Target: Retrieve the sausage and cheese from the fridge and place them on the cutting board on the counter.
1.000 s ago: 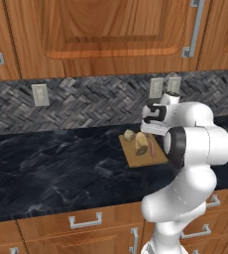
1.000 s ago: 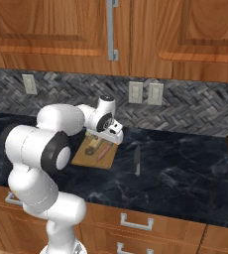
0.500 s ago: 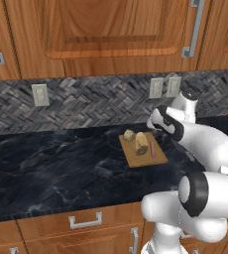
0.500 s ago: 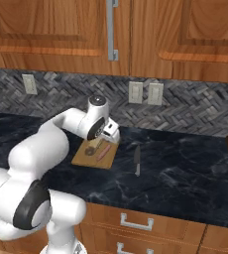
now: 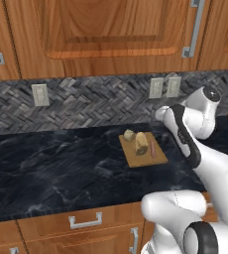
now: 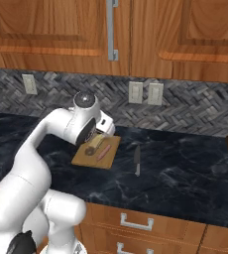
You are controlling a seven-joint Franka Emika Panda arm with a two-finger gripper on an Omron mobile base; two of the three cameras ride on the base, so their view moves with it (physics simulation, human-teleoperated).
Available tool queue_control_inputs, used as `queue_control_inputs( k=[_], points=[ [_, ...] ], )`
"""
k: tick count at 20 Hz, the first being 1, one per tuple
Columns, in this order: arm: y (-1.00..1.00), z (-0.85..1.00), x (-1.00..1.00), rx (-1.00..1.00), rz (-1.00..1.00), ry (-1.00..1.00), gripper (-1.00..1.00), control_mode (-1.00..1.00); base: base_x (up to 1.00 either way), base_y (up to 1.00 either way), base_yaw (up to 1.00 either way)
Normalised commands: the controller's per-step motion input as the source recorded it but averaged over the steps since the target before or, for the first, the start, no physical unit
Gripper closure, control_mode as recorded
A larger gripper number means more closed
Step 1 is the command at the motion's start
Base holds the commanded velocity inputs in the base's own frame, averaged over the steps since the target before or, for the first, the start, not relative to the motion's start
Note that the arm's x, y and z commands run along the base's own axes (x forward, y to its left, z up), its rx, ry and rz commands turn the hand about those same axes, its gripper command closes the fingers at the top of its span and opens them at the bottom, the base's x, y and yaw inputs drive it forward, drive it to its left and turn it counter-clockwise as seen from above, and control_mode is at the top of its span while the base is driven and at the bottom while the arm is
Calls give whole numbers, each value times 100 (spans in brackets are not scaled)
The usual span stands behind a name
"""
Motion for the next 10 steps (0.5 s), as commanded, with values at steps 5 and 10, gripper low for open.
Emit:
queue_control_inputs(
  k=[5,10],
  points=[
    [0,63,-81,0,2,-16,-100,-100,0,0,0],
    [0,55,-73,0,4,-14,-100,-100,0,0,0]
  ],
)
